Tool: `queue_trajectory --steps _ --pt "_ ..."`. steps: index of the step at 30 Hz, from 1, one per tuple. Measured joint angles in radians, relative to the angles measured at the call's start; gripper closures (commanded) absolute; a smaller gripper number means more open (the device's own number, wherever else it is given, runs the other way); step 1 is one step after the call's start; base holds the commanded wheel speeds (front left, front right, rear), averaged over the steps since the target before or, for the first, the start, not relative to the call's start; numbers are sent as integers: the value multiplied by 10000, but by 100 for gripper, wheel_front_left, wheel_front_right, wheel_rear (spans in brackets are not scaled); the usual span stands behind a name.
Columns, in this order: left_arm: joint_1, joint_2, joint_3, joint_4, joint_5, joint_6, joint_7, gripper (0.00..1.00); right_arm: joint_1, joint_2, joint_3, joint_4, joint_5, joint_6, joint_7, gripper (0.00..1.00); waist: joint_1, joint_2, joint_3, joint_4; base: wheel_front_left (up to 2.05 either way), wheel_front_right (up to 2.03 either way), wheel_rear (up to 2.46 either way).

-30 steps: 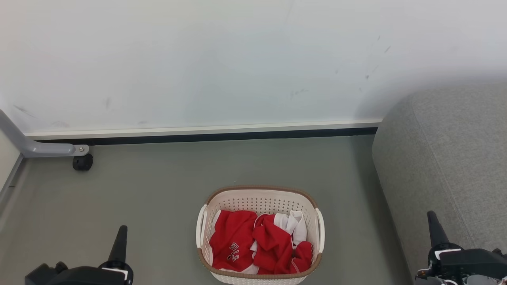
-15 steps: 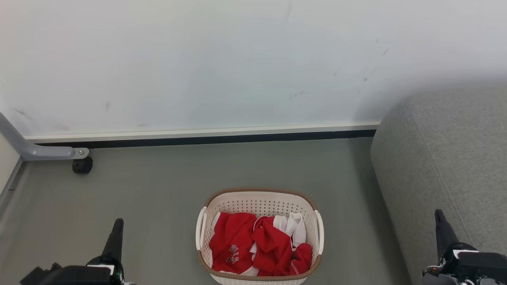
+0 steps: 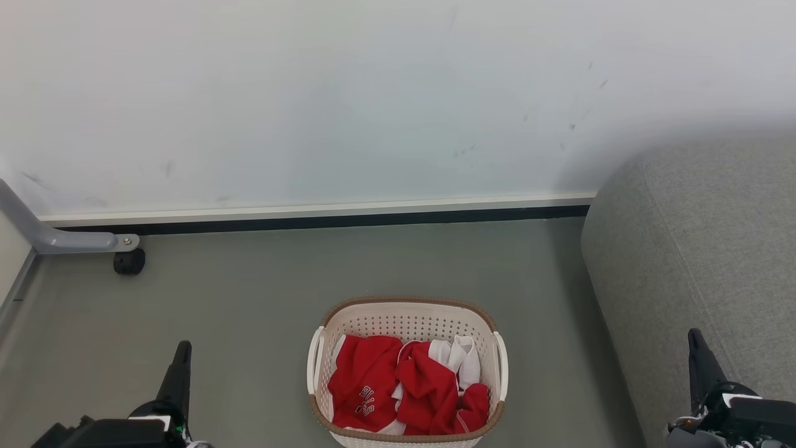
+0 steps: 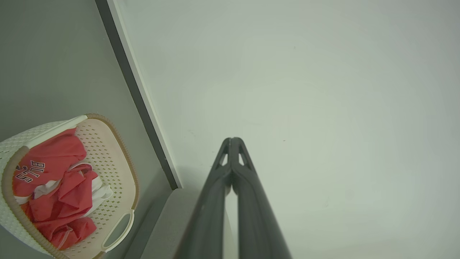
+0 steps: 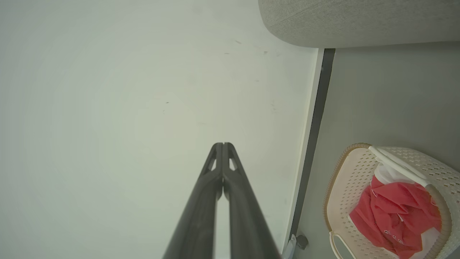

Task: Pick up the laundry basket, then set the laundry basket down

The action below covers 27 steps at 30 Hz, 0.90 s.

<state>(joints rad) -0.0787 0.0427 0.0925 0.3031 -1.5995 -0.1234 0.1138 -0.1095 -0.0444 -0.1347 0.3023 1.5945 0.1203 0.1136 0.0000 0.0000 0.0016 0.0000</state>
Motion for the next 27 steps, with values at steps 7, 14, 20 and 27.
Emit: queue_trajectory --steps 7,14,20,27 --pt "0 -2 0 -8 -10 0 0 100 2 2 0 -13 2 2 0 100 0 0 1 0 0 0 0" --pt "0 -2 -2 -13 -10 0 0 100 8 2 0 -21 10 2 0 100 0 0 2 0 0 0 0" --pt "0 -2 -2 -17 -12 0 0 100 11 2 2 -23 10 2 0 100 0 0 2 0 0 0 0" --pt "0 -2 -2 -19 -12 0 0 100 12 2 2 -25 10 2 -2 100 0 0 3 0 0 0 0"
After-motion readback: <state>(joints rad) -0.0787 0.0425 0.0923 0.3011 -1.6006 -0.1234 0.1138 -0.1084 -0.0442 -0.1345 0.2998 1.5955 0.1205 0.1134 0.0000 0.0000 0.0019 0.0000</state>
